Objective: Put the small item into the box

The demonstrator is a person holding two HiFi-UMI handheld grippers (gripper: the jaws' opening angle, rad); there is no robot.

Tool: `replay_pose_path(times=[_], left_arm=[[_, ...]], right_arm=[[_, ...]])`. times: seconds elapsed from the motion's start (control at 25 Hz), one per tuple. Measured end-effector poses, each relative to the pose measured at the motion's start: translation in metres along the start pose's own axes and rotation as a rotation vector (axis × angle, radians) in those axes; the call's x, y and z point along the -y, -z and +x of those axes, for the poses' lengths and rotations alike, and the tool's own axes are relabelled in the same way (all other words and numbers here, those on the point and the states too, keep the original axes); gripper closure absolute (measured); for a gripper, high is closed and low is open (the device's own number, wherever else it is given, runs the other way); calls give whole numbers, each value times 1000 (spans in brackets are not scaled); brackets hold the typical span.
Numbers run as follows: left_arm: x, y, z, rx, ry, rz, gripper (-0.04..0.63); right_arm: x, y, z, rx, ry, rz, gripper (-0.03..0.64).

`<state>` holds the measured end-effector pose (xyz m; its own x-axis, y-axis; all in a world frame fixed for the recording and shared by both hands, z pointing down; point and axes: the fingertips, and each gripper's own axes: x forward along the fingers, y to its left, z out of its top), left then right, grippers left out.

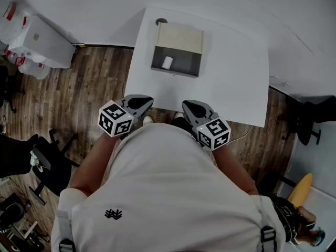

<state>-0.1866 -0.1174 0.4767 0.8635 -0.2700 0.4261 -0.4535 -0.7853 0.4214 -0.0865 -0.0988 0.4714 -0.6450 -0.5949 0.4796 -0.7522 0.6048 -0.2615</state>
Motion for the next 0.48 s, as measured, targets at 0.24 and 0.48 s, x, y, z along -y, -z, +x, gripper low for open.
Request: replay_pose_path(times=[0.24, 0.48], left_arm=[[-6, -9, 23, -13, -34, -4, 589], [-24, -25, 53, -27, -113, -5, 588]], right_arm=[[25, 3, -9, -7, -4, 16, 611], [62, -4, -22, -7, -7, 10, 611]])
